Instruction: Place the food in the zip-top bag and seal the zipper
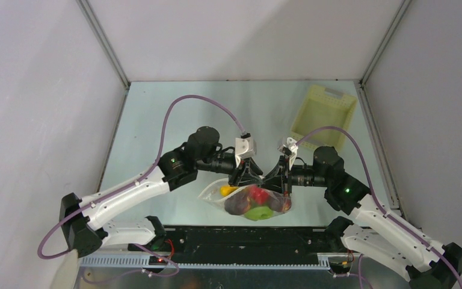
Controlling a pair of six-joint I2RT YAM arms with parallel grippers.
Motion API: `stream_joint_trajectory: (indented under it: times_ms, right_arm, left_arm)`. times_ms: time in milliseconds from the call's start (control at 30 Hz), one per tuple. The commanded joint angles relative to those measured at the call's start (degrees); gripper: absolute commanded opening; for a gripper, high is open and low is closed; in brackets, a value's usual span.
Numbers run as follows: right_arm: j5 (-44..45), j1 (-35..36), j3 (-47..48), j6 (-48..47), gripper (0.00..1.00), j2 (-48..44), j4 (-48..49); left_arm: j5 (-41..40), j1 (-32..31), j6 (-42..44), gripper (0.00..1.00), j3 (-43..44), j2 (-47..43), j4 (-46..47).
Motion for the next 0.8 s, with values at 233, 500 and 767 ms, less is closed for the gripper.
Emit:
stream_joint_trajectory:
  times_ms: [233,500,767]
  right_arm:
    - [0.6,0.5,3.4,1.5,0.0,0.2,4.2]
    - [1.6,0.5,3.5,1.5,0.0,0.5,4.5]
    - [3.5,0.5,3.4,2.3,0.0,-0.8,5.0]
  left_arm:
    - [1.2,-0.9,0.9,0.31,3.2,-0.9,1.5]
    - [0.8,-1.7,0.9,0.17,4.3,-0.8,-0.2]
    - [-0.8,-2.1,2.2,0.0,4.1,-0.4,-1.9]
